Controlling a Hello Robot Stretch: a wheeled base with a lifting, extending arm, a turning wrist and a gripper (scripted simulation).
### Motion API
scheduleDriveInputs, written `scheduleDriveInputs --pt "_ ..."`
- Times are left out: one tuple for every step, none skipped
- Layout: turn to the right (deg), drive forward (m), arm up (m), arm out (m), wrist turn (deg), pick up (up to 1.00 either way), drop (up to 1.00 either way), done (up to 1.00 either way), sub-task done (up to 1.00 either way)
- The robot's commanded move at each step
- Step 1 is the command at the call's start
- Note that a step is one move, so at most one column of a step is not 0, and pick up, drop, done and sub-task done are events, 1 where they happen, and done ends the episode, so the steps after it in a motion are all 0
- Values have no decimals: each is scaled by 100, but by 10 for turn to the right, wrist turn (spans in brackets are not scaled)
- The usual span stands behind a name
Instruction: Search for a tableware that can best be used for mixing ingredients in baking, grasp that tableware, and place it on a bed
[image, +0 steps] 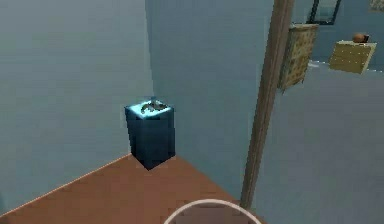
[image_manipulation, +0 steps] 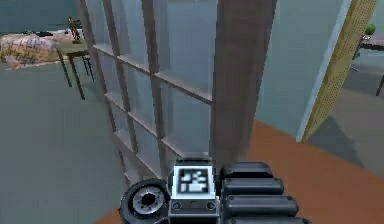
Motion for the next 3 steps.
scheduleDriveInputs --pt "450 0 0 0 0 0 0 0 0" --pt "0 100 0 0 0 0 0 0 0" --pt "120 0 0 0 0 0 0 0 0"
